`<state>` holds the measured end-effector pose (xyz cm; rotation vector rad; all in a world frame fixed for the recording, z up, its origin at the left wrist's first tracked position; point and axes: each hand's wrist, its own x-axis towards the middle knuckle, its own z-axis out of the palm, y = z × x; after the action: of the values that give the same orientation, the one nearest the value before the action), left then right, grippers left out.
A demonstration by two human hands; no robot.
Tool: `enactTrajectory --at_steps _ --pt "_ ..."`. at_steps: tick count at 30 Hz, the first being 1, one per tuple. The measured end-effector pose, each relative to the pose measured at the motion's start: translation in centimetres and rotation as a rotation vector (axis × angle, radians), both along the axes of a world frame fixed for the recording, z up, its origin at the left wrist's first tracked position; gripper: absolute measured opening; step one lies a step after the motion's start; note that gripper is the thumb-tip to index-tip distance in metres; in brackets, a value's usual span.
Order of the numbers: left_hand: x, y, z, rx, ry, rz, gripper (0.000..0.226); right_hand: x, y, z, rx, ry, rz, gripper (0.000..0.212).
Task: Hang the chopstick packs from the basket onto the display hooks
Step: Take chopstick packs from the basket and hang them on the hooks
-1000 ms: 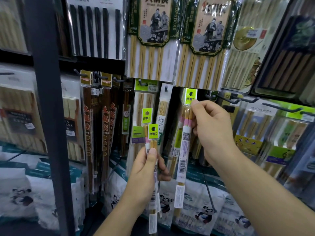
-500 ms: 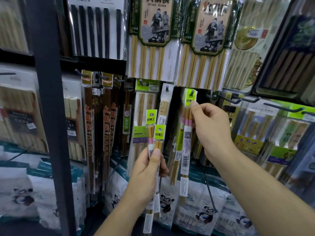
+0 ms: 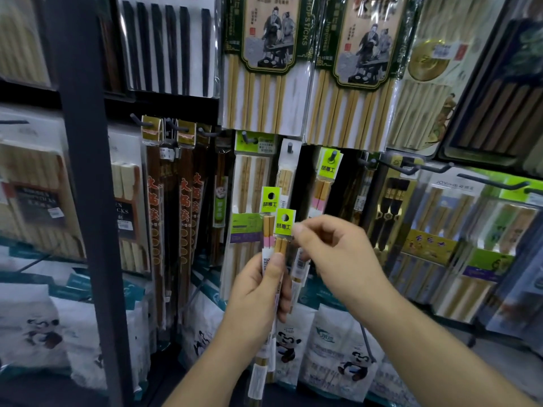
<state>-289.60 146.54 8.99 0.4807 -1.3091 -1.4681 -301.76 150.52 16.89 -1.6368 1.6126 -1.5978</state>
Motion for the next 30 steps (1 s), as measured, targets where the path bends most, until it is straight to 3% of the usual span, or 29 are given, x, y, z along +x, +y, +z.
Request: enactTrajectory --at_steps 7,18,30 --pt "0.0 0.1 -0.1 -0.021 -0.005 -0.012 0.034 0.6 -0.2 -0.2 -0.002 0.012 0.006 0.02" --pt "0.4 -0.9 -0.5 0.017 -0.105 0.126 0.041 -1.2 -1.6 5.1 -0.24 -0.153 -0.153 0.032" --pt "0.7 -0.7 -0.3 0.01 -0.114 0.097 0.027 -2.3 -2.7 4.7 -0.158 -0.176 -0.247 0.032"
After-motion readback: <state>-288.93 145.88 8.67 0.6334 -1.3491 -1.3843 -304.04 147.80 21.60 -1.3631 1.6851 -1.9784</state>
